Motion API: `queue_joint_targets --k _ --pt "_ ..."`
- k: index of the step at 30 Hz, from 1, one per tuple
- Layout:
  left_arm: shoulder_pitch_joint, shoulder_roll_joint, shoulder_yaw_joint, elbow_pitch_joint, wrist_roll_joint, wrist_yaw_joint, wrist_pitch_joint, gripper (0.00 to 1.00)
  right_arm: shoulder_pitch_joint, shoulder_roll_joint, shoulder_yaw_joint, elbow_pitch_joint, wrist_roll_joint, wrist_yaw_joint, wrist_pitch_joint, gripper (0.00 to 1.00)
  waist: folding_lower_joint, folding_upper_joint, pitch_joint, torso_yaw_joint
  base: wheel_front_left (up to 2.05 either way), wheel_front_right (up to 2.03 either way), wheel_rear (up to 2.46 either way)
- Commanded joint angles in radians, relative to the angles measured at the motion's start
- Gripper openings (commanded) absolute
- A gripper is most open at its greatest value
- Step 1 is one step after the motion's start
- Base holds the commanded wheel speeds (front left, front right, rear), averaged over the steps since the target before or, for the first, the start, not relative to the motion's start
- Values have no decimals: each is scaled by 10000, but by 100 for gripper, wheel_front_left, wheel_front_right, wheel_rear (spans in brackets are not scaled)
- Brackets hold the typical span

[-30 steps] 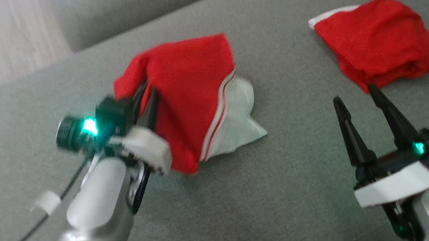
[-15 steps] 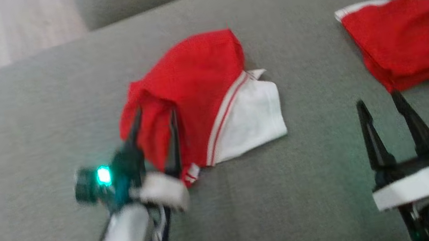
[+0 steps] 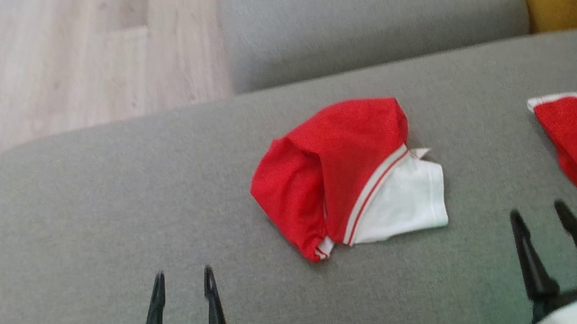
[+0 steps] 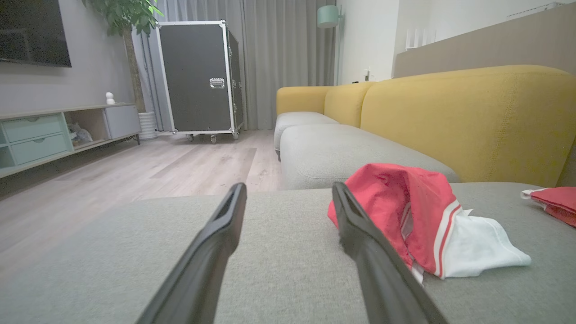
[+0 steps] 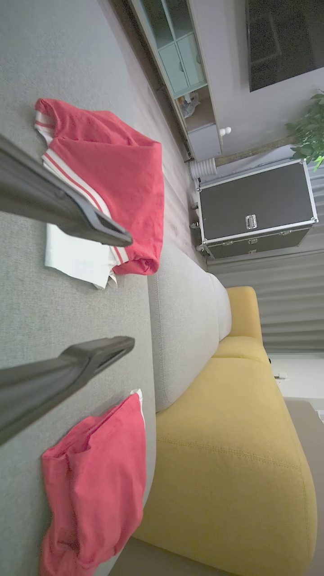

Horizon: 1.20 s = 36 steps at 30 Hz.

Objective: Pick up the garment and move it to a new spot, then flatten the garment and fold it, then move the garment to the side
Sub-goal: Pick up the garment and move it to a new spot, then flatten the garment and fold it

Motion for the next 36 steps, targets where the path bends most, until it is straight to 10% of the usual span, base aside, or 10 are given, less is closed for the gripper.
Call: queue_joint_targets --k 1,36 --pt "16 -17 451 -685 242 58 -94 100 7 -56 207 -360 -32 -7 -108 100 3 -1 -457 325 0 0 0" --pt "2079 -311 1134 -1581 1552 -78 -95 100 689 52 740 -380 411 -7 -109 100 3 -1 -929 367 0 0 0"
